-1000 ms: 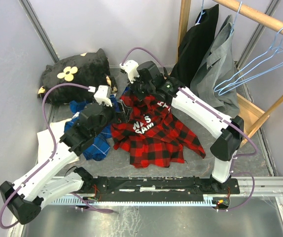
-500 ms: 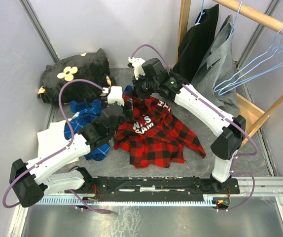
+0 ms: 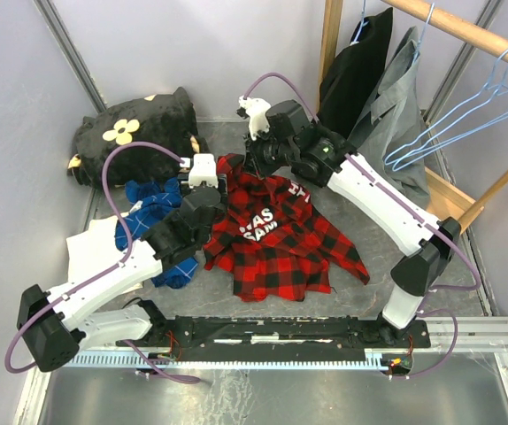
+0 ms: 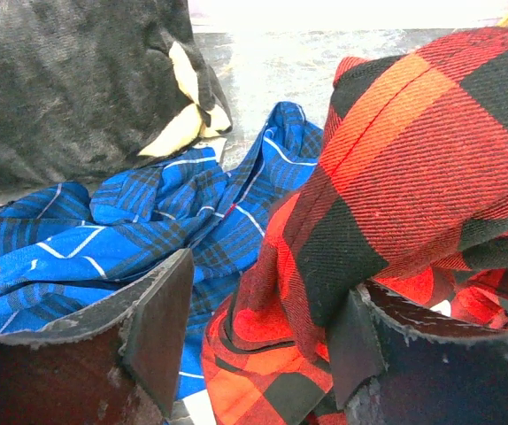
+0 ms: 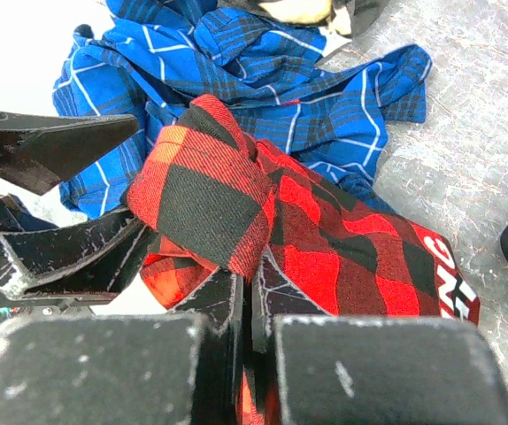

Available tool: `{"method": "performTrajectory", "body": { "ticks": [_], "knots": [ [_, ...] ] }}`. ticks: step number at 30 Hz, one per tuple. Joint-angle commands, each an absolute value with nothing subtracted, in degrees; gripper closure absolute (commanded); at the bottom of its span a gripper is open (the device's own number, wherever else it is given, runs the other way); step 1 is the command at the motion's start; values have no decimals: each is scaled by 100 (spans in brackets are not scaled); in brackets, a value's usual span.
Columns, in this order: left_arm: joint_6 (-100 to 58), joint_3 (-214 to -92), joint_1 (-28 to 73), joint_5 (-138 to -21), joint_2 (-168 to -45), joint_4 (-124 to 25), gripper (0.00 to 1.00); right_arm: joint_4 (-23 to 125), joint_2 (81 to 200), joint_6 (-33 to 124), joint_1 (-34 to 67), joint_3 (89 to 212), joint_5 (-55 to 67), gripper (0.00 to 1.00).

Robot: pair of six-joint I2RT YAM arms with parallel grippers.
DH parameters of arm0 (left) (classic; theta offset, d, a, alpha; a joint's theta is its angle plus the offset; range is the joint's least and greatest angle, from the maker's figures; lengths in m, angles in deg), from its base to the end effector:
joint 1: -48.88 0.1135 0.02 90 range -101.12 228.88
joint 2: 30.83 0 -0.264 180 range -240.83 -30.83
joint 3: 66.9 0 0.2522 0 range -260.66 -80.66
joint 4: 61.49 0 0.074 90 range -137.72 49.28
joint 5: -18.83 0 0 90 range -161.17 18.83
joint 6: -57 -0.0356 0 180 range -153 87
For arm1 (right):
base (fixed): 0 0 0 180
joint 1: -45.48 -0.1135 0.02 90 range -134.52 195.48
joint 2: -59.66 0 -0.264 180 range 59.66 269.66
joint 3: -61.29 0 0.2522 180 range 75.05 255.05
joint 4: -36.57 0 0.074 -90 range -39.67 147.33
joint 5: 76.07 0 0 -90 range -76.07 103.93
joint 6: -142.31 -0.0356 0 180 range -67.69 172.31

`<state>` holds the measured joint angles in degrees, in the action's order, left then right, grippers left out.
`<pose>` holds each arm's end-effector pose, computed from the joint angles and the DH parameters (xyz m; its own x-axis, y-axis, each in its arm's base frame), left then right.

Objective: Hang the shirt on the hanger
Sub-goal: Adjust the shirt at the center of the board.

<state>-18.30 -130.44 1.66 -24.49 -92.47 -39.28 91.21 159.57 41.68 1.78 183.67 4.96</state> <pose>0.1813 -0.1578 0.3200 -0.2382 0.0011 -0.9712 -0.0210 0.9998 0.0063 0.2788 0.2741 0.4118 -0.5218 -0.2466 -0.8166 -0.6935 0.6801 0.2377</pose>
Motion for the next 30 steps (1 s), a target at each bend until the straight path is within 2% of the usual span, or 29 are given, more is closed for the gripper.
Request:
{"method": "performTrajectory", "body": {
  "ticks": [1,6,12,23,25,30],
  "knots": [
    [-2009,-13307,221,-2247,-9261,-3957,37,9114,15667,4249,210,18311,660,100],
    [-1893,-13156,310,-2878,-9176,-3944,39,9044,15537,4203,266,18147,690,100],
    [-1494,-12809,334,-3707,-9197,-4240,47,8878,15387,3928,366,17937,592,100],
    [-1182,-12737,376,-3264,-9341,-4024,47,8757,15174,3738,534,17588,543,100],
    [-1172,-12740,415,-3280,-9349,-4017,51,8710,15145,3706,551,17543,454,100],
    [-1274,-12854,476,-3416,-9352,-3975,68,8693,15038,3788,550,17430,464,100]
  ]
}}
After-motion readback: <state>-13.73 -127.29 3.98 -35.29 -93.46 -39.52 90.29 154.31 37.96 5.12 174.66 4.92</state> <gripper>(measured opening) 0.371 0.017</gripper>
